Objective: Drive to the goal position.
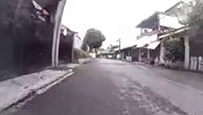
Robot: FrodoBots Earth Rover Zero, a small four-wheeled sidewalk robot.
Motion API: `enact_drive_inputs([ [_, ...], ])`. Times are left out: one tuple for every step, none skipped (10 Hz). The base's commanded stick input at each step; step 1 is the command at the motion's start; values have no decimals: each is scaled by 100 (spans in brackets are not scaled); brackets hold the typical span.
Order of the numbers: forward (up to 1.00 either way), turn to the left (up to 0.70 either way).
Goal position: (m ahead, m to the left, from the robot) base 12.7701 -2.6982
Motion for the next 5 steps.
enact_drive_inputs([
  [100,0],
  [100,0],
  [100,0],
  [100,0],
  [100,0],
])
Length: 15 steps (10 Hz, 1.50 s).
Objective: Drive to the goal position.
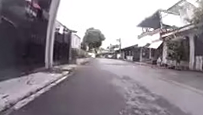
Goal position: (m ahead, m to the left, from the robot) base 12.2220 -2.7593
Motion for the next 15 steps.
enact_drive_inputs([
  [100,0],
  [100,0],
  [100,0],
  [100,0],
  [100,0],
  [100,0],
  [100,0],
  [100,0],
  [100,0],
  [100,0],
  [100,0],
  [100,0],
  [100,0],
  [100,0],
  [100,0],
])
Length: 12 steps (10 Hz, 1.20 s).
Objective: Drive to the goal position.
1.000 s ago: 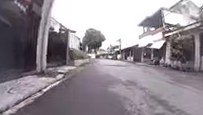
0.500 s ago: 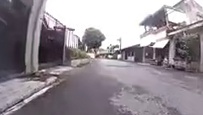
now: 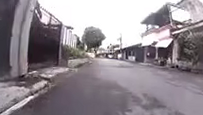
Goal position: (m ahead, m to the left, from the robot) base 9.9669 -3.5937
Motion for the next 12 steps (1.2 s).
enact_drive_inputs([
  [100,0],
  [100,0],
  [100,0],
  [100,0],
  [100,0],
  [100,0],
  [100,0],
  [100,0],
  [100,0],
  [100,0],
  [100,0],
  [100,0],
])
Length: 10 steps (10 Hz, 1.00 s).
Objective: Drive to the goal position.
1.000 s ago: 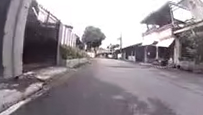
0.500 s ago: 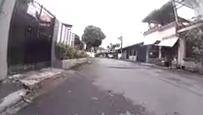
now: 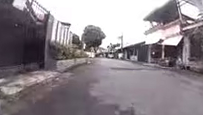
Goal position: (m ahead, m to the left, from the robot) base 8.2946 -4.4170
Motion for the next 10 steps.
enact_drive_inputs([
  [100,0],
  [100,0],
  [100,0],
  [100,0],
  [100,0],
  [100,0],
  [100,0],
  [100,0],
  [100,0],
  [100,0],
])
